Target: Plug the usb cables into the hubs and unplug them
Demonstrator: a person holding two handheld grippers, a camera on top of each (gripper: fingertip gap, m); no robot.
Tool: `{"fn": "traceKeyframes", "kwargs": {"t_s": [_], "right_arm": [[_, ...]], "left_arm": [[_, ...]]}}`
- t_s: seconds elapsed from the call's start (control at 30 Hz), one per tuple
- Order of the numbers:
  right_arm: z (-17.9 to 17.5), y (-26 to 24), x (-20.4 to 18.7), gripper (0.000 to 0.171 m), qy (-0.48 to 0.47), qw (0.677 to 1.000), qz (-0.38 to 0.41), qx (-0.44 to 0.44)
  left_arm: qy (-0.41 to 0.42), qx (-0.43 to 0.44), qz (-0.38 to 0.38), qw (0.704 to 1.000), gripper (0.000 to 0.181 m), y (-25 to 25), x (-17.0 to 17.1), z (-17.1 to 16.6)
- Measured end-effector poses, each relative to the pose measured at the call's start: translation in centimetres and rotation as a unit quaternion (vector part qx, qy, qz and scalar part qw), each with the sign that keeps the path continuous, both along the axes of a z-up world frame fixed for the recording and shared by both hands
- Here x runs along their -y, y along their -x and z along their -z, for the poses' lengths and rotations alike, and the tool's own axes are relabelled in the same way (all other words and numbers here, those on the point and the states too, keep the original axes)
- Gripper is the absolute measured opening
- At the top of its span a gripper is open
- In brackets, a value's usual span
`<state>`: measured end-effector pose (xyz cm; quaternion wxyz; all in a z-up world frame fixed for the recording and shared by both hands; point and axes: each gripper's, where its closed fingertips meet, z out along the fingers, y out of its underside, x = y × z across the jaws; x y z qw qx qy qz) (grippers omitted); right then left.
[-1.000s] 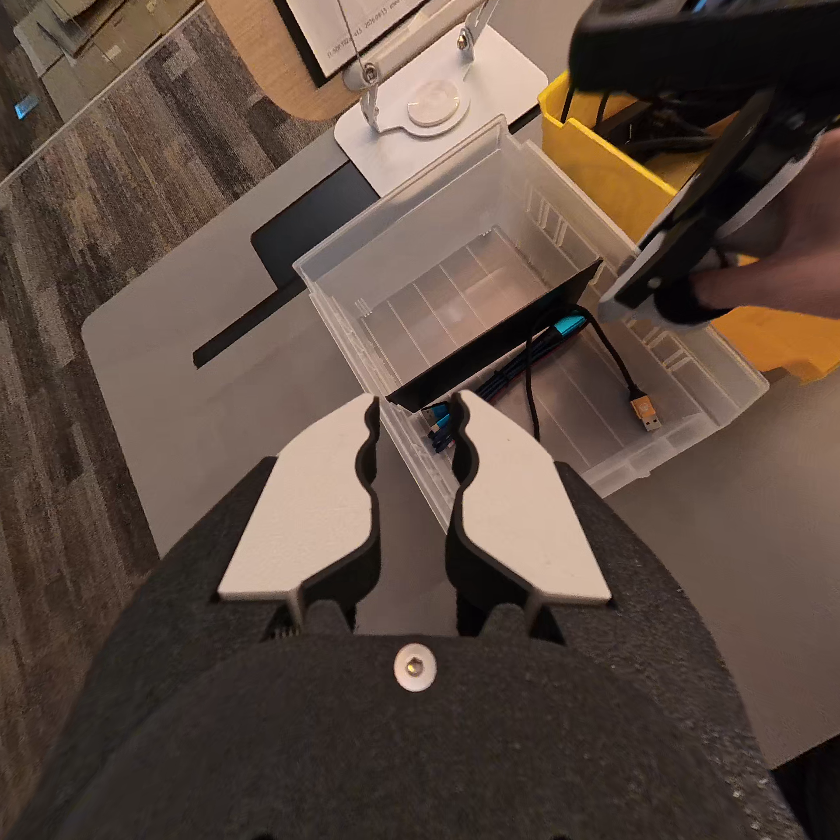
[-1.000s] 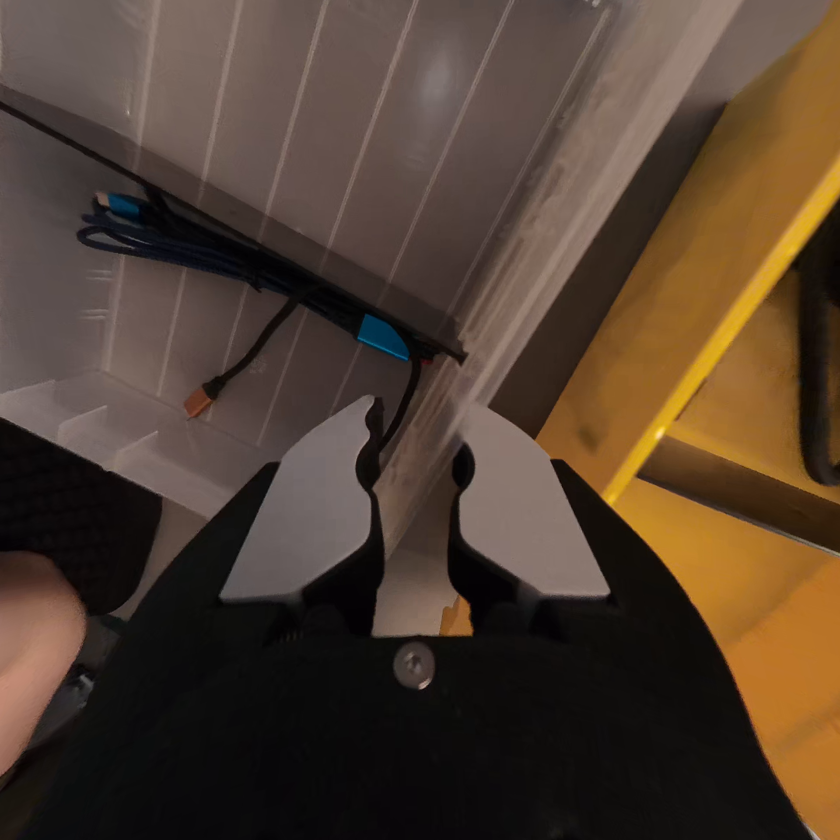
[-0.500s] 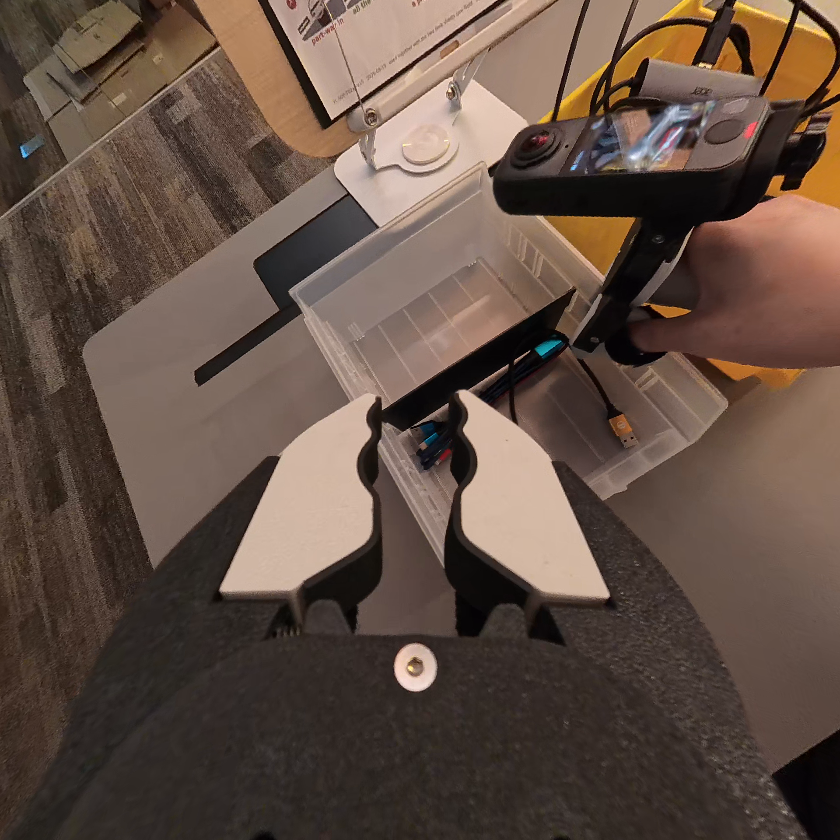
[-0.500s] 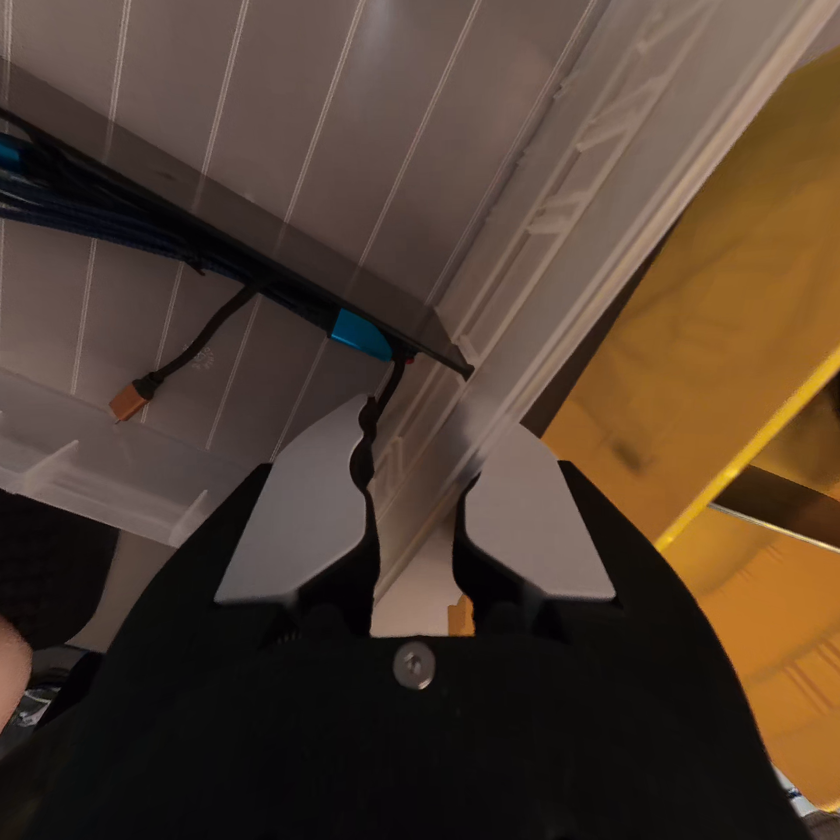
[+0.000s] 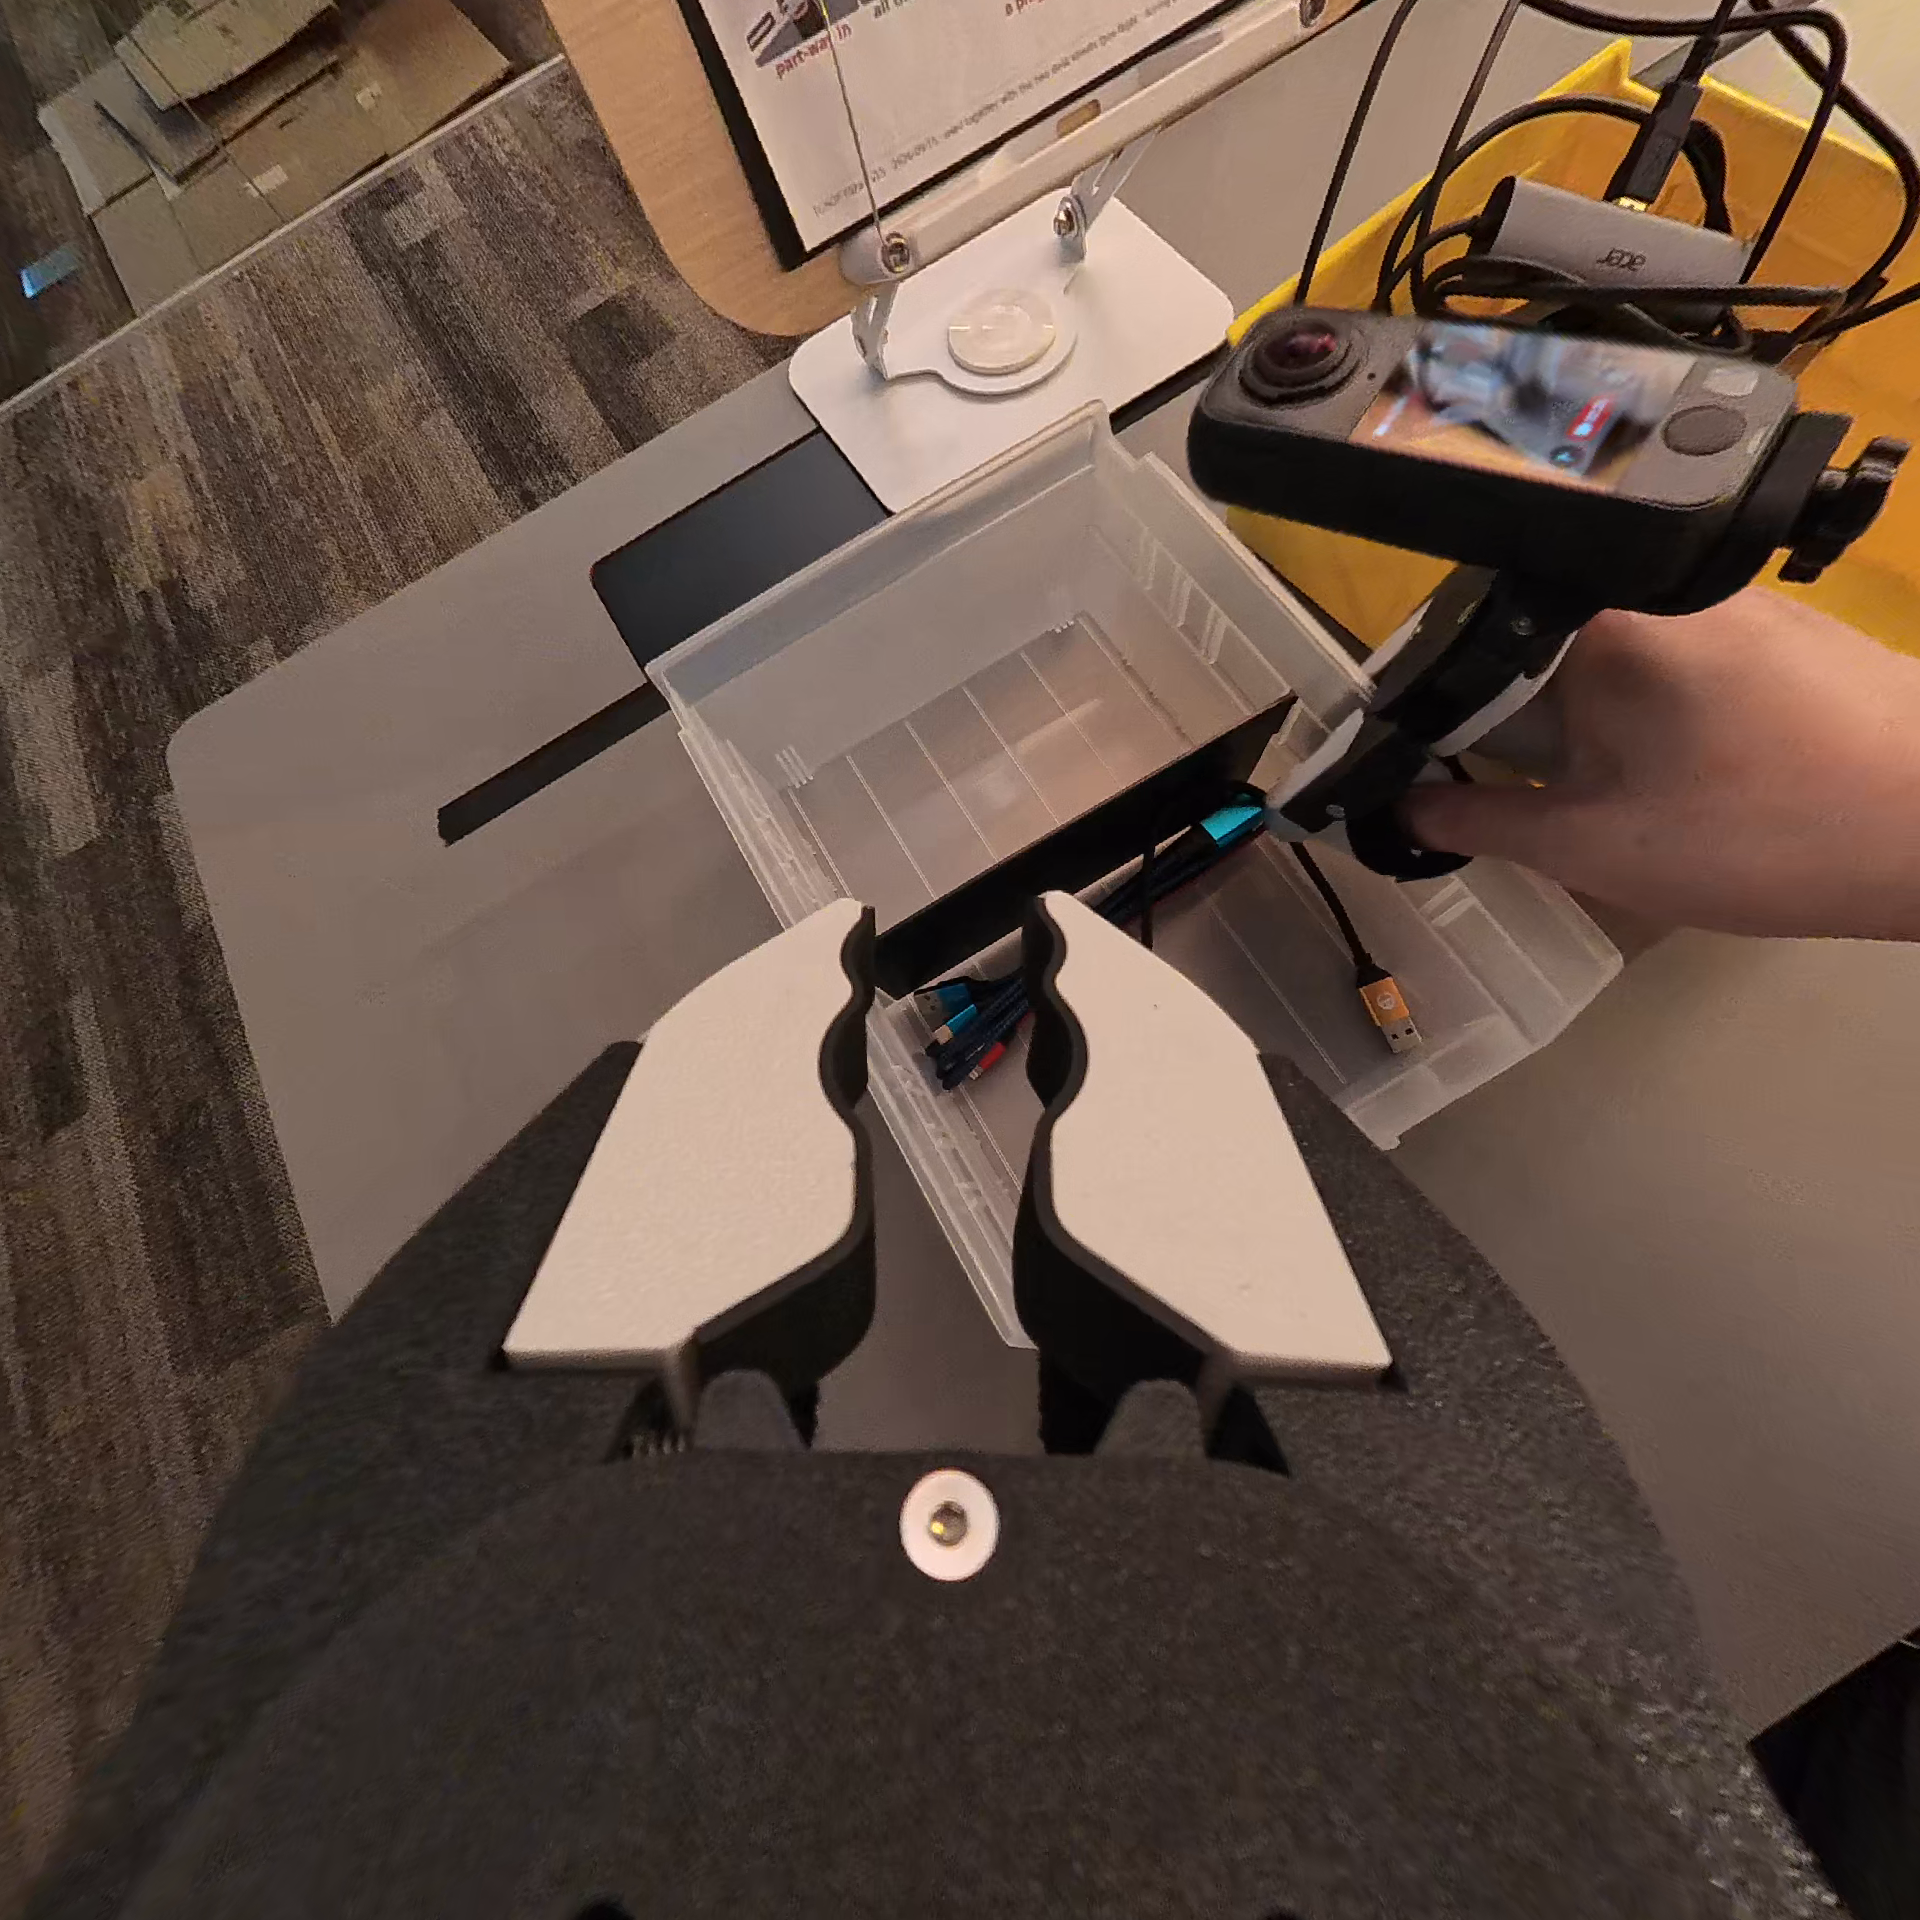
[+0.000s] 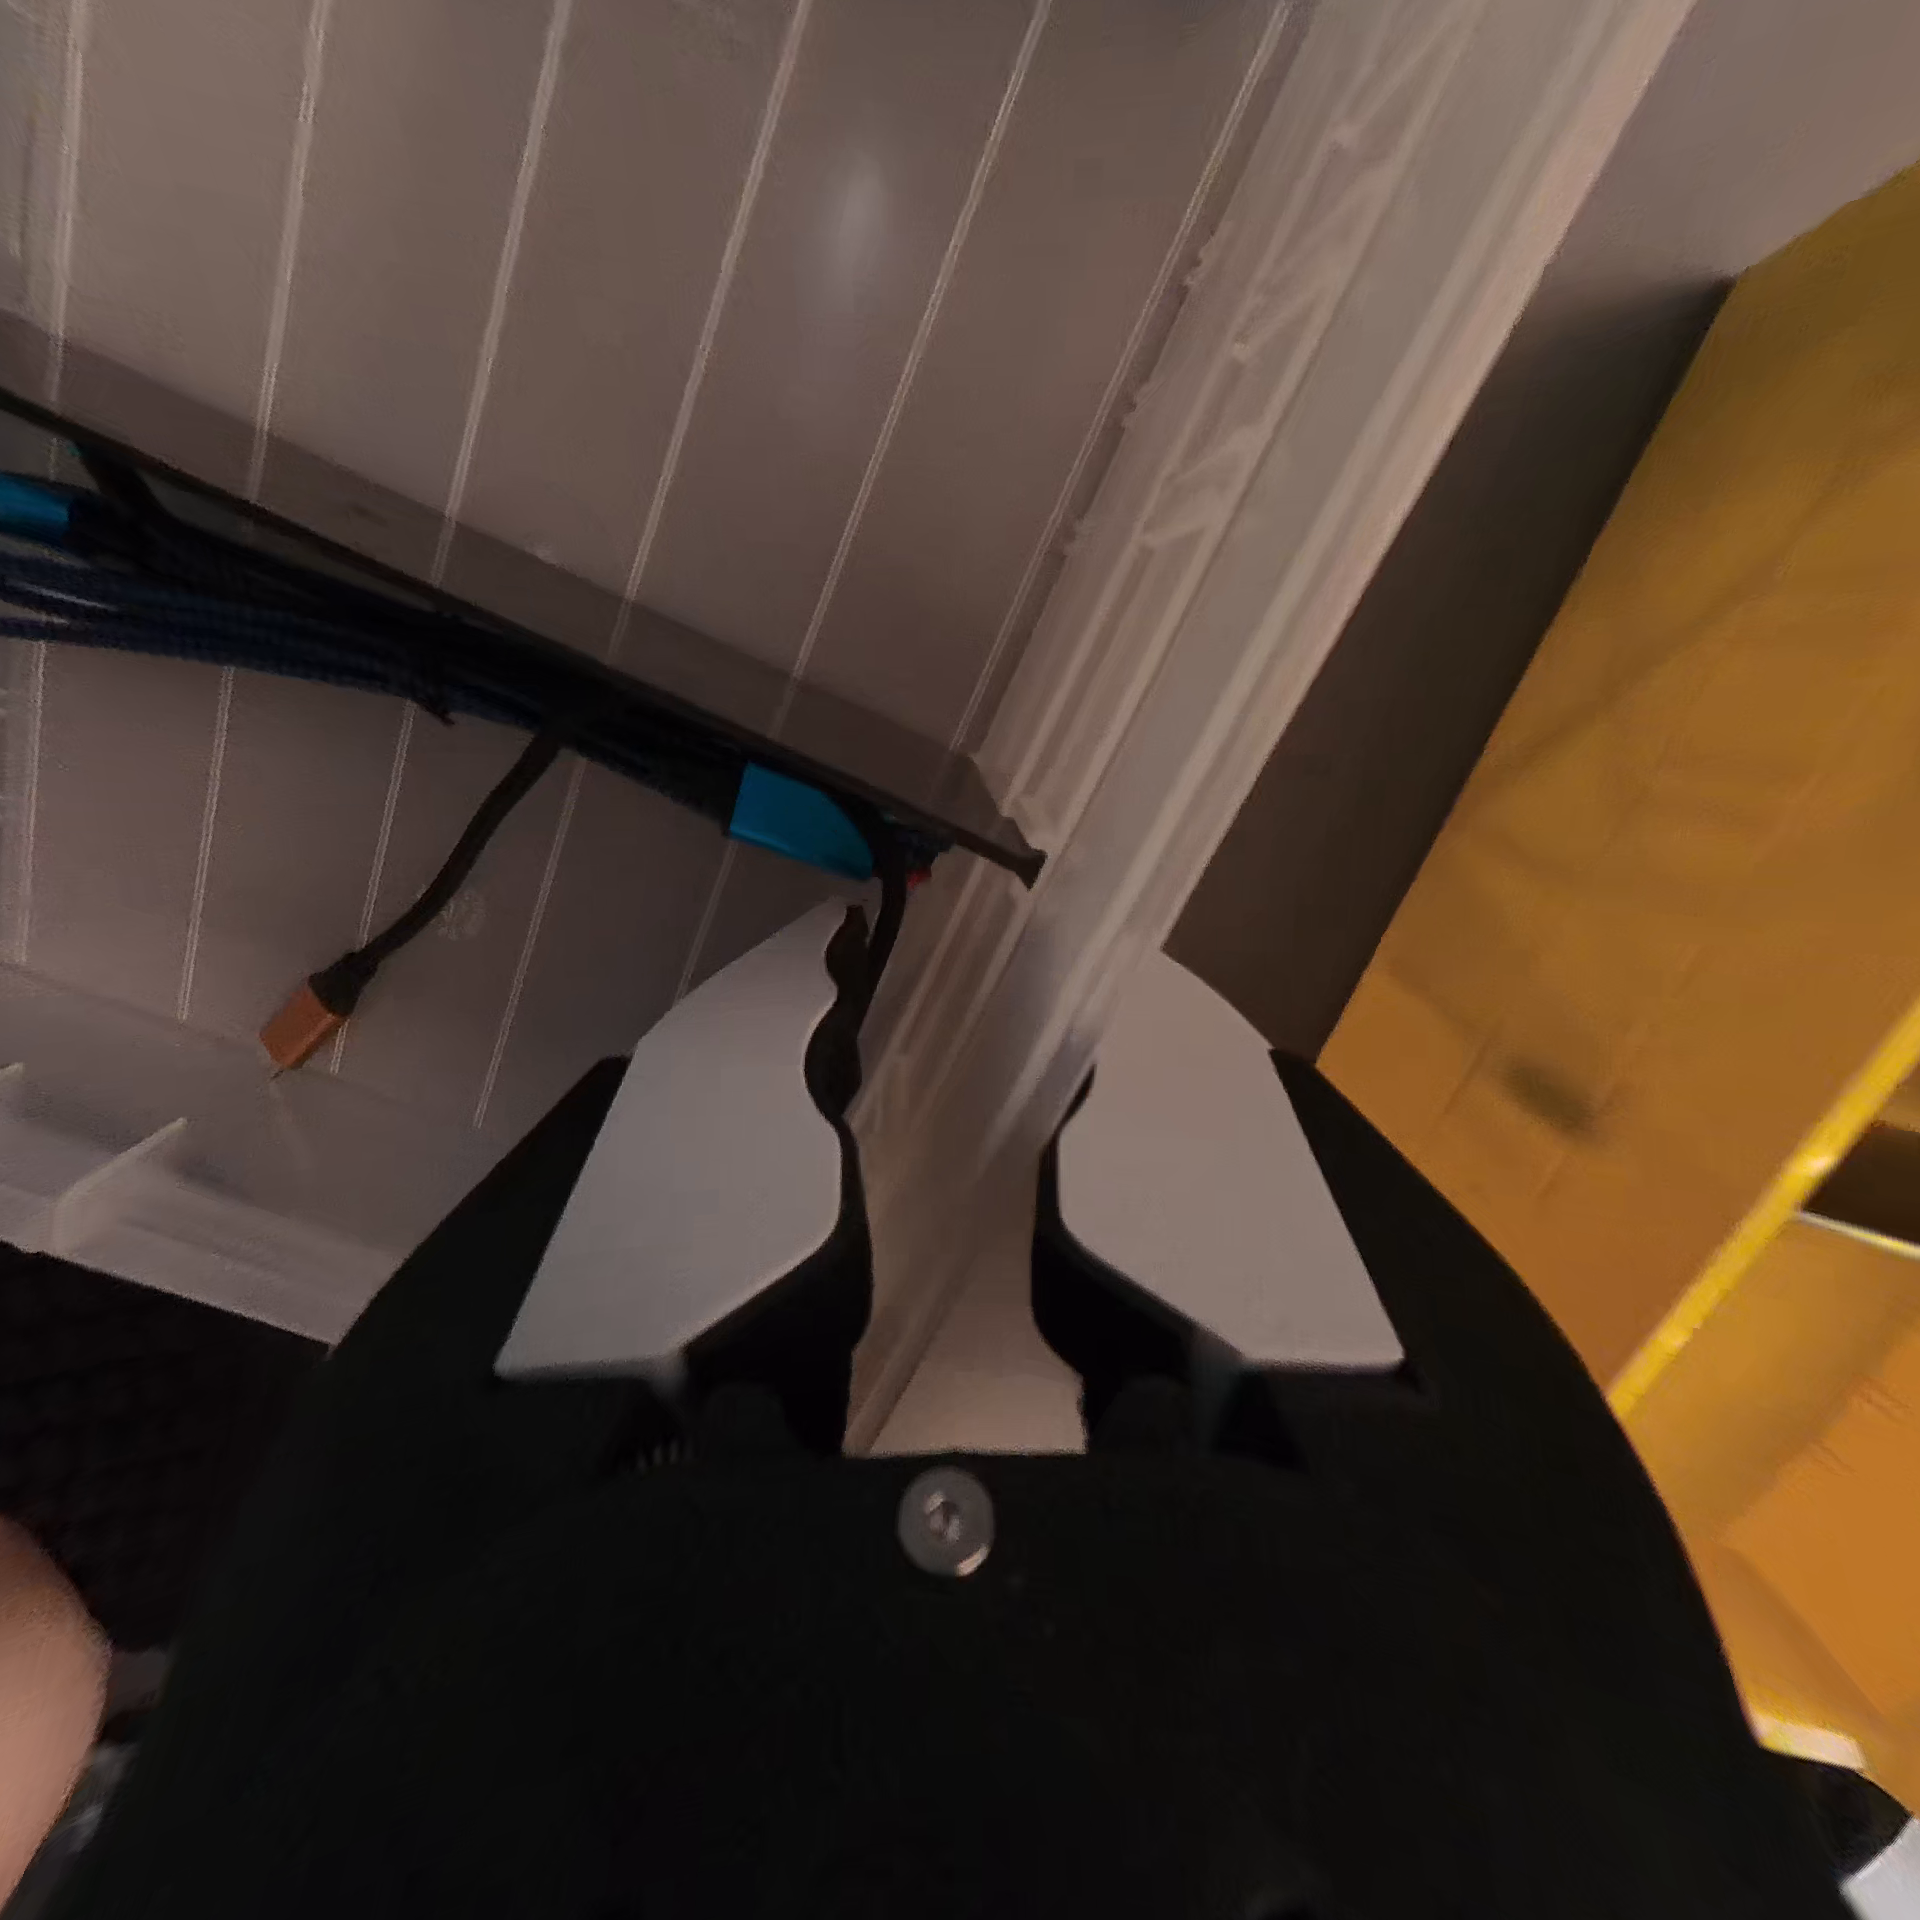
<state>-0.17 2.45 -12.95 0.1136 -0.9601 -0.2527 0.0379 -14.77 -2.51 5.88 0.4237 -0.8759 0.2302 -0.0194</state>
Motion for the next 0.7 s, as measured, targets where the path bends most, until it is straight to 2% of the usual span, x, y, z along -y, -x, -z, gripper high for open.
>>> {"fn": "traceKeyframes", "kwargs": {"t_s": [0.17,0.47,0.7], "right_arm": [[1.3,0.5,1.6,0.020,0.078,0.996,0.013,-0.039],[1.2,-0.1,1.4,0.009,0.102,0.994,-0.007,-0.031],[0.4,-0.4,1.2,0.008,0.134,0.990,-0.009,-0.033]], "left_arm": [[0.002,-0.005,0.000,1.000,0.026,-0.1,-0.1,0.1],[-0.002,-0.010,0.011,1.000,0.026,-0.5,0.0,0.0],[0.003,-0.026,0.012,1.000,0.025,-0.8,0.1,0.2]]}}
